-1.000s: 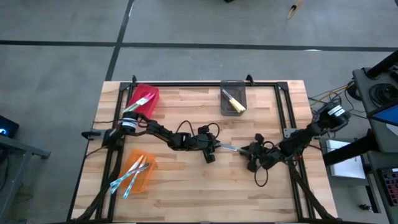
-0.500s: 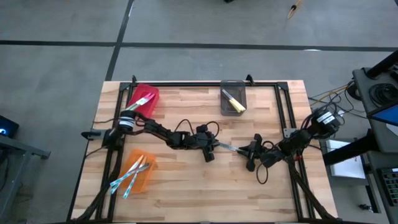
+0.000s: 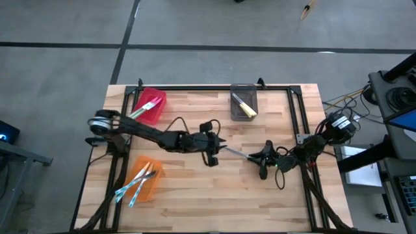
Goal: Sort silverware by color (type)
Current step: Put the green knife into the red bin
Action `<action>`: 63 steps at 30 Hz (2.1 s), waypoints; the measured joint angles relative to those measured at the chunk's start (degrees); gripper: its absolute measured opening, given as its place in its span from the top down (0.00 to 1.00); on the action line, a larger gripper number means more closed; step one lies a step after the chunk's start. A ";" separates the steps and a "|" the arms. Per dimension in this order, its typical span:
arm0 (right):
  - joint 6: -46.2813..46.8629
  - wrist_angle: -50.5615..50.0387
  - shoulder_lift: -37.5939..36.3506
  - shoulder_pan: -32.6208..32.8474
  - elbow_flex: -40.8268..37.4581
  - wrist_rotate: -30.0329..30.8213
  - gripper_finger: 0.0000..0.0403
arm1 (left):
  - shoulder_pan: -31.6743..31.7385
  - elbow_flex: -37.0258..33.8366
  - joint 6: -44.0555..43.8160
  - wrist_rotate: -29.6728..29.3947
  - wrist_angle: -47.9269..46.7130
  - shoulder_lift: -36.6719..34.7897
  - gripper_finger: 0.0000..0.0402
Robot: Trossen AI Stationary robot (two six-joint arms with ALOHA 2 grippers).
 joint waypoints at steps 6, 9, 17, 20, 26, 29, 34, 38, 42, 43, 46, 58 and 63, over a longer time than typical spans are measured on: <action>-5.72 8.52 -5.73 -0.03 0.06 1.86 0.89 | -2.14 -3.98 2.76 -0.48 -0.48 -10.96 0.81; -13.00 17.73 -8.83 -0.50 0.12 1.94 0.89 | -3.51 -6.55 3.12 -0.58 -0.42 -17.15 0.81; -34.32 25.91 -16.48 -4.59 8.97 -9.06 0.89 | -8.88 -14.91 6.36 -4.11 5.45 -32.28 0.81; -38.85 24.96 -16.80 -7.17 15.24 -19.24 0.89 | -10.56 -19.52 8.13 -3.35 13.81 -34.72 0.81; -36.90 15.40 -14.35 -12.14 28.75 -39.06 0.89 | -11.73 -26.21 10.86 0.70 32.46 -35.10 0.81; -34.41 12.78 -10.46 -14.00 35.56 -48.11 0.89 | -11.90 -26.70 13.09 6.66 38.24 -33.59 0.80; -28.33 12.33 -3.71 -16.11 43.71 -54.85 0.89 | -12.63 -22.65 15.90 15.59 39.98 -30.65 0.75; -22.24 12.57 1.63 -17.57 48.45 -58.36 0.89 | -13.55 -19.88 18.02 17.76 39.43 -29.01 0.67; -16.37 12.58 5.90 -18.31 52.84 -59.17 0.89 | -13.94 -18.68 19.25 17.82 39.52 -28.78 0.60; -15.15 12.95 7.04 -18.56 53.85 -59.13 0.89 | -14.15 -18.68 19.45 18.04 39.21 -28.89 0.58; -11.56 12.66 9.22 -19.36 55.98 -59.45 0.89 | -14.40 -18.42 20.09 21.16 39.10 -28.67 0.57; -3.72 11.21 12.76 -22.40 60.38 -60.27 0.89 | -15.05 -17.74 20.37 23.73 39.17 -28.73 0.62; -3.52 11.60 13.35 -22.53 60.15 -60.28 0.89 | -15.09 -17.68 20.56 23.62 39.12 -28.73 0.67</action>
